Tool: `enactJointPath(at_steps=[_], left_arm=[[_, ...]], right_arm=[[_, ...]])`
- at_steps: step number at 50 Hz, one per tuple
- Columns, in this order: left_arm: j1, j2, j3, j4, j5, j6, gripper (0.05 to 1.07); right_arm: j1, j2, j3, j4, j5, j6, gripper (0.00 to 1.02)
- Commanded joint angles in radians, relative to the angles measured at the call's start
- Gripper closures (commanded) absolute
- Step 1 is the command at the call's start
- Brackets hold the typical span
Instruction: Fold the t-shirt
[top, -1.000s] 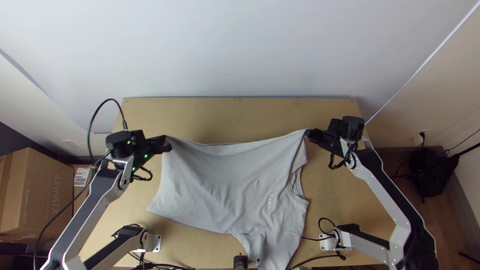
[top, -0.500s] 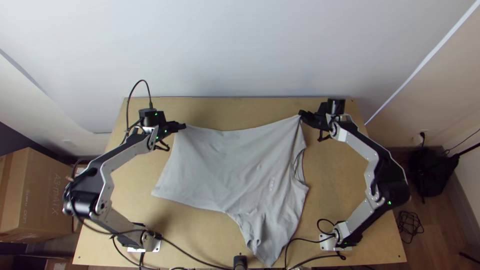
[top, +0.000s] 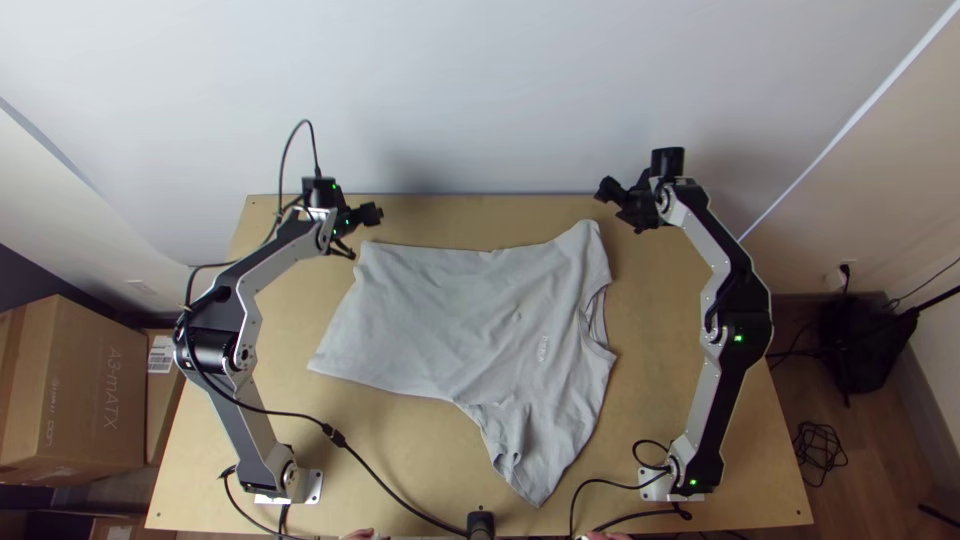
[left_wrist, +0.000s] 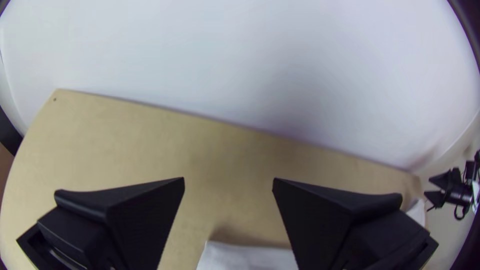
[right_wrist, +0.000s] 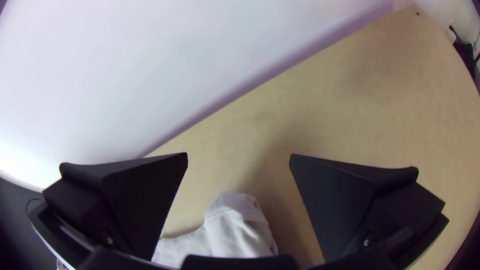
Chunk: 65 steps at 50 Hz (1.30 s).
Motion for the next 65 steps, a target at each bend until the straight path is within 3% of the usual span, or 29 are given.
enactJointPath(at_steps=[1, 9, 18, 32, 38, 44, 49, 54, 60, 65], left_arm=[[0.043, 0.002, 0.13, -0.064, -0.001, -0.05, 0.1], [0.077, -0.057, 0.204, -0.193, 0.022, -0.044, 0.11], [0.097, -0.152, 0.209, -0.424, 0.104, -0.034, 0.1], [0.132, -0.345, 0.107, -0.754, 0.146, 0.045, 0.1], [0.151, -0.446, 0.015, -0.773, 0.146, 0.101, 0.1], [0.174, -0.534, -0.061, -0.773, 0.146, 0.131, 0.1], [0.181, -0.59, -0.106, -0.773, 0.146, 0.139, 0.1], [0.181, -0.64, -0.158, -0.765, 0.146, 0.153, 0.1], [0.181, -0.686, -0.198, -0.762, 0.146, 0.154, 0.1], [0.183, -0.718, -0.23, -0.762, 0.146, 0.156, 0.1]], right_arm=[[-0.035, -0.018, 0.059, -0.051, -0.001, 0.035, 0.04], [-0.055, -0.15, 0.056, -0.226, -0.007, 0.026, 0.04], [-0.097, -0.388, -0.068, -0.399, -0.064, 0.007, 0.04], [-0.123, -0.788, -0.527, -0.626, -0.078, -0.065, 0.04], [-0.109, -0.948, -0.733, -0.691, -0.079, -0.103, 0.04], [-0.043, -1.073, -0.912, -0.718, -0.079, -0.103, 0.04], [0.031, -1.139, -1.038, -0.72, -0.079, -0.1, 0.13], [0.118, -1.167, -1.121, -0.743, -0.079, -0.077, 0.13], [0.204, -1.172, -1.174, -0.757, -0.079, -0.04, 0.25], [0.302, -1.175, -1.205, -0.755, -0.078, 0.004, 0.25]])
